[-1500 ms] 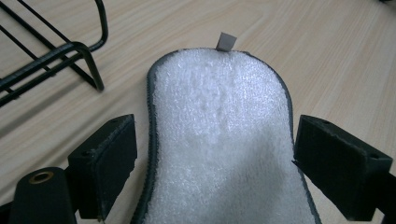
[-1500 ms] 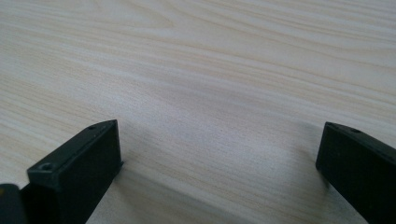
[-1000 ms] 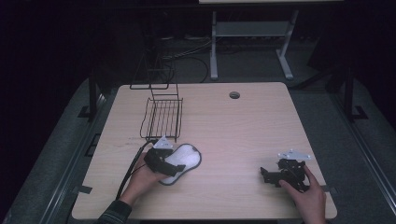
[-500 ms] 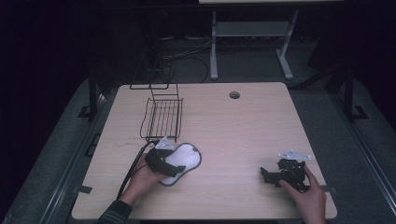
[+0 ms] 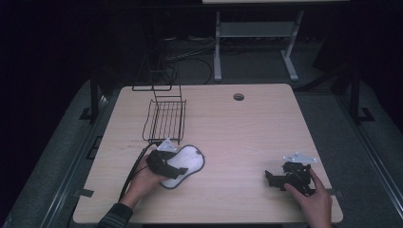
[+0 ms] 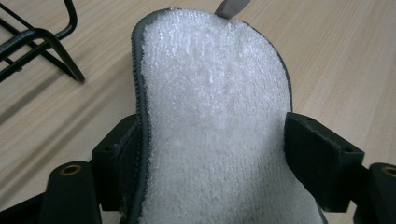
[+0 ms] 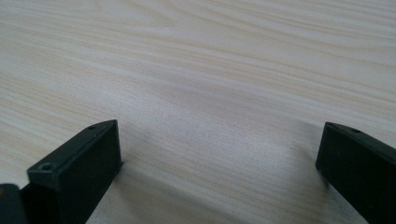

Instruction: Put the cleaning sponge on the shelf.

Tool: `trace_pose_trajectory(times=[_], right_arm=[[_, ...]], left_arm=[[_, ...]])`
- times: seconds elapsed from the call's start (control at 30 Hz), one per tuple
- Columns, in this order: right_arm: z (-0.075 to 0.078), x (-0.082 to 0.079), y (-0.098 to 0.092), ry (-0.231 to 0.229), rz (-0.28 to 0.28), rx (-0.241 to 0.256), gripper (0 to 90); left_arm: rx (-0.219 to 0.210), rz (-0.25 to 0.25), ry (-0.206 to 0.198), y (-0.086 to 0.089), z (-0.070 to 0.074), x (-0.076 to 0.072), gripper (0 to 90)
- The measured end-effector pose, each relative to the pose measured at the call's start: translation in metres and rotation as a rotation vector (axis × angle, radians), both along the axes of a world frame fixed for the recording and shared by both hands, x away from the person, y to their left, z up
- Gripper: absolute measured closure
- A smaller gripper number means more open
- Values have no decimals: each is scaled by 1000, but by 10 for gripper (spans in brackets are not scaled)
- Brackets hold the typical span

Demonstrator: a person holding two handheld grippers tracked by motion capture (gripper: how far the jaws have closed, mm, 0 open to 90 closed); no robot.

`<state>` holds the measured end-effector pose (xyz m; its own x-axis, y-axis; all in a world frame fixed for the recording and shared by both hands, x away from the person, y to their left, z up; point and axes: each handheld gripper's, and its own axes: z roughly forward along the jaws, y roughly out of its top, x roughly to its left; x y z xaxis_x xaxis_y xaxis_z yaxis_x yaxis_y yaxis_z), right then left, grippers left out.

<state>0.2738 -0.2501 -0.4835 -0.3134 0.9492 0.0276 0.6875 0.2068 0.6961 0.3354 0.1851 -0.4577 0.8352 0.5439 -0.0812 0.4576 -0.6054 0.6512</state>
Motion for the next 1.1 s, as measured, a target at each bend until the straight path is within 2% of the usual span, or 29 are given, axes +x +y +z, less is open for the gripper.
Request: trace_pose_trajectory(times=[0.4,0.53,0.77,1.0,1.1], right_arm=[[0,0,0,-2,2,-2,0],[0,0,0,-1,1,-1,0],[0,0,0,-1,1,-1,0],[0,0,0,-1,1,-1,0],[0,0,0,-1,1,-1,0]], left_arm=[[-67,2,-18,9,12,-1,427],[-94,12,-15,11,14,-1,479],[-111,9,-10,14,18,0,533],[-154,6,8,17,24,0,609],[-158,3,7,18,25,0,630]])
